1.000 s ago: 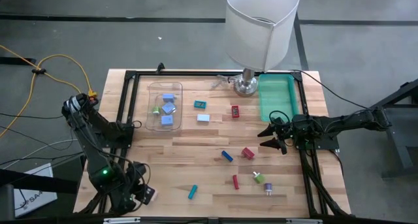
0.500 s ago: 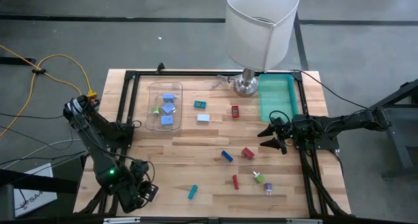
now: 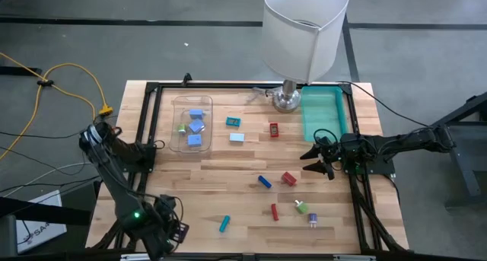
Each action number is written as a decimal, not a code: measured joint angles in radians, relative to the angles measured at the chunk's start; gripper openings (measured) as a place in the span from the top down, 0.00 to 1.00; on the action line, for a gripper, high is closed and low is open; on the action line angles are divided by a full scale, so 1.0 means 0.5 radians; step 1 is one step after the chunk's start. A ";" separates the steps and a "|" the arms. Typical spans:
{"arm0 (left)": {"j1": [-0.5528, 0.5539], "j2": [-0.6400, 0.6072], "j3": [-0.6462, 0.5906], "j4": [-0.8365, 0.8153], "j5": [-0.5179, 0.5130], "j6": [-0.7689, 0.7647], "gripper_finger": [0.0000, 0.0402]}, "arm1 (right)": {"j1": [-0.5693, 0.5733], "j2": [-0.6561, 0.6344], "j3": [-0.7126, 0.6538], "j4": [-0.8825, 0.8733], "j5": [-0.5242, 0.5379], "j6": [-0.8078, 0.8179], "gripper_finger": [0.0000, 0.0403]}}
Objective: Pick & Place Office items
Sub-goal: Put the pink charger adapter into the transparent bin
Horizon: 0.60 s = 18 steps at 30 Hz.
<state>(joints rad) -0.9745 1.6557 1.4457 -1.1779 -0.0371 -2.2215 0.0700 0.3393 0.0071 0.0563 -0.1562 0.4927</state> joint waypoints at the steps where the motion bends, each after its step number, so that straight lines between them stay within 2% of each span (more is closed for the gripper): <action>1: 0.000 0.031 0.010 0.000 0.010 0.007 0.56 | 0.000 0.000 0.000 0.000 0.000 0.000 0.42; 7: 0.000 0.148 0.014 -0.001 0.036 0.034 0.56 | 0.000 0.000 0.000 0.000 0.000 0.000 0.42; 18: 0.000 0.269 0.014 -0.038 -0.059 0.202 0.56 | 0.000 0.000 0.000 0.000 0.000 0.000 0.42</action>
<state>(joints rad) -0.9745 1.7902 1.4528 -1.1969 -0.0664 -2.1206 0.0699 0.3393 0.0071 0.0563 -0.1562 0.4927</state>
